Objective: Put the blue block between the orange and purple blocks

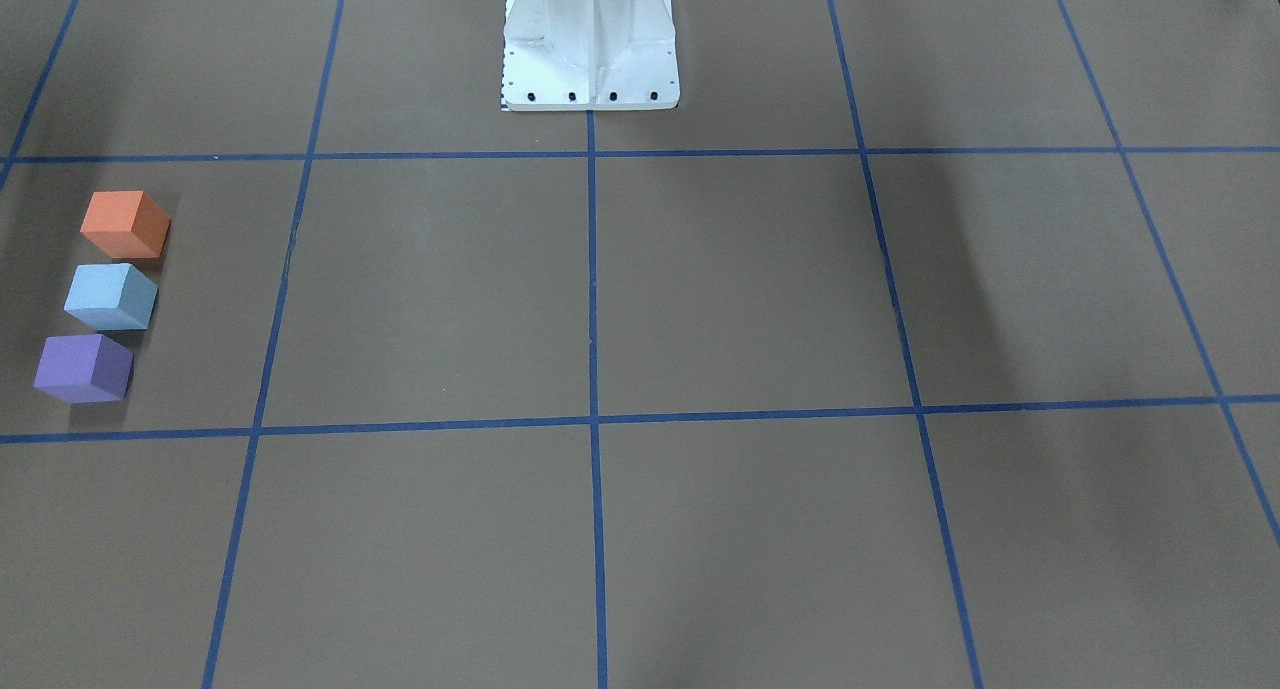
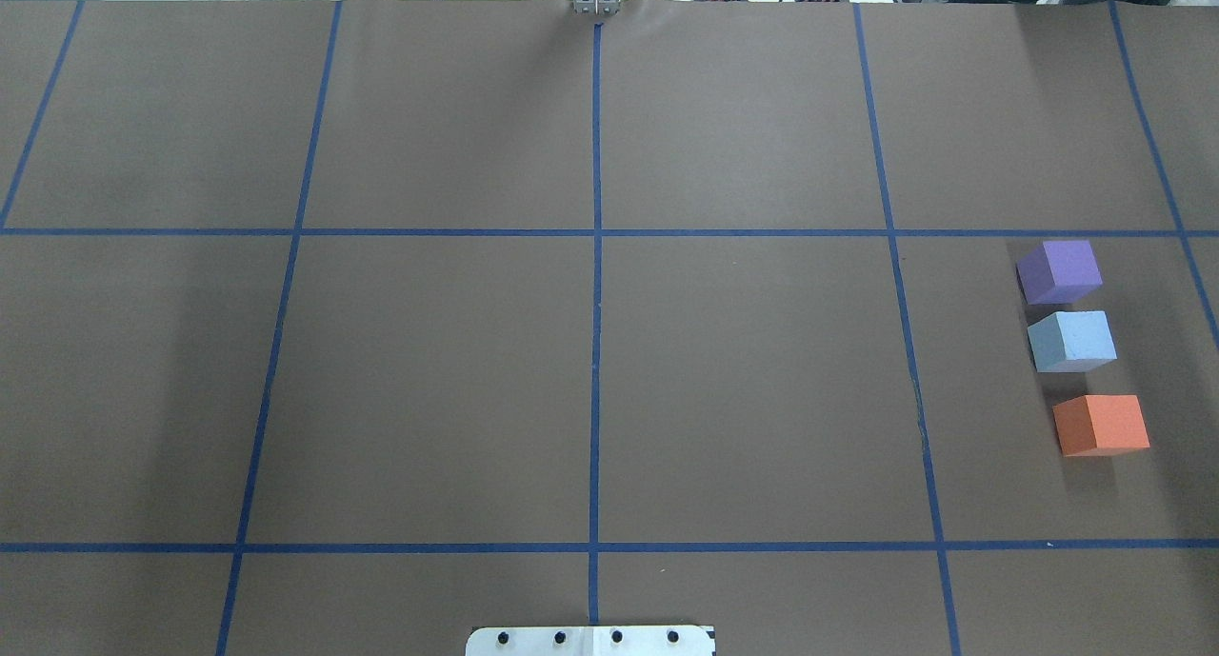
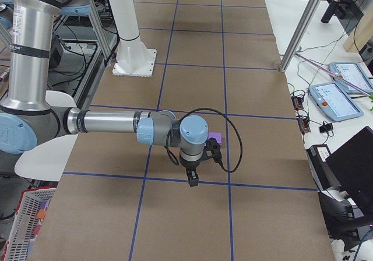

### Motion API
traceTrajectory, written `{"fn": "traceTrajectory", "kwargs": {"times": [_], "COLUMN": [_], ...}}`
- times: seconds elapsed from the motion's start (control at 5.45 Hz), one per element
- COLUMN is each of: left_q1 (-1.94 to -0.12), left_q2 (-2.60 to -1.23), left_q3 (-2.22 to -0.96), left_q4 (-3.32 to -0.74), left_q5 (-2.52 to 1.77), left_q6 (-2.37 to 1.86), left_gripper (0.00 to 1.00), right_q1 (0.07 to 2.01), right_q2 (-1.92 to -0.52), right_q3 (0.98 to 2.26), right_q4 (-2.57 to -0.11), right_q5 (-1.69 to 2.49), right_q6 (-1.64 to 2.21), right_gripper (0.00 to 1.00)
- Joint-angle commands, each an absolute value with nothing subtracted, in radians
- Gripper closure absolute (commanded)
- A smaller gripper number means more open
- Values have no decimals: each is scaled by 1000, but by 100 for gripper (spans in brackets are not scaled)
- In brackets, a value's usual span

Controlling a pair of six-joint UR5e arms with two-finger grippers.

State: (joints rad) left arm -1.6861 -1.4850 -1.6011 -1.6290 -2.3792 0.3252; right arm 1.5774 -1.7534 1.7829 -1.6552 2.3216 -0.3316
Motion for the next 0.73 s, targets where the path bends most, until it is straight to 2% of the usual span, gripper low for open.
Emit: {"fn": "traceTrajectory", "kwargs": {"times": [0.0,0.55], "left_q1": [-1686,-1687], "left_q2": [-1483,-1471], "left_q3": [-1600,-1601], "left_q4": [-1629,-1631], "left_q5": [-2379,-2379], "left_q6": [324,325], "left_gripper": [0,0], "right_q1": [1577,1577], "right_q2": [-1753,-1756], "right_q3": [1784,1783], "right_q4": [-1655,-1628], "right_q5": [2324,2322], "right_q6": [-331,-331], "right_gripper": [0,0]}}
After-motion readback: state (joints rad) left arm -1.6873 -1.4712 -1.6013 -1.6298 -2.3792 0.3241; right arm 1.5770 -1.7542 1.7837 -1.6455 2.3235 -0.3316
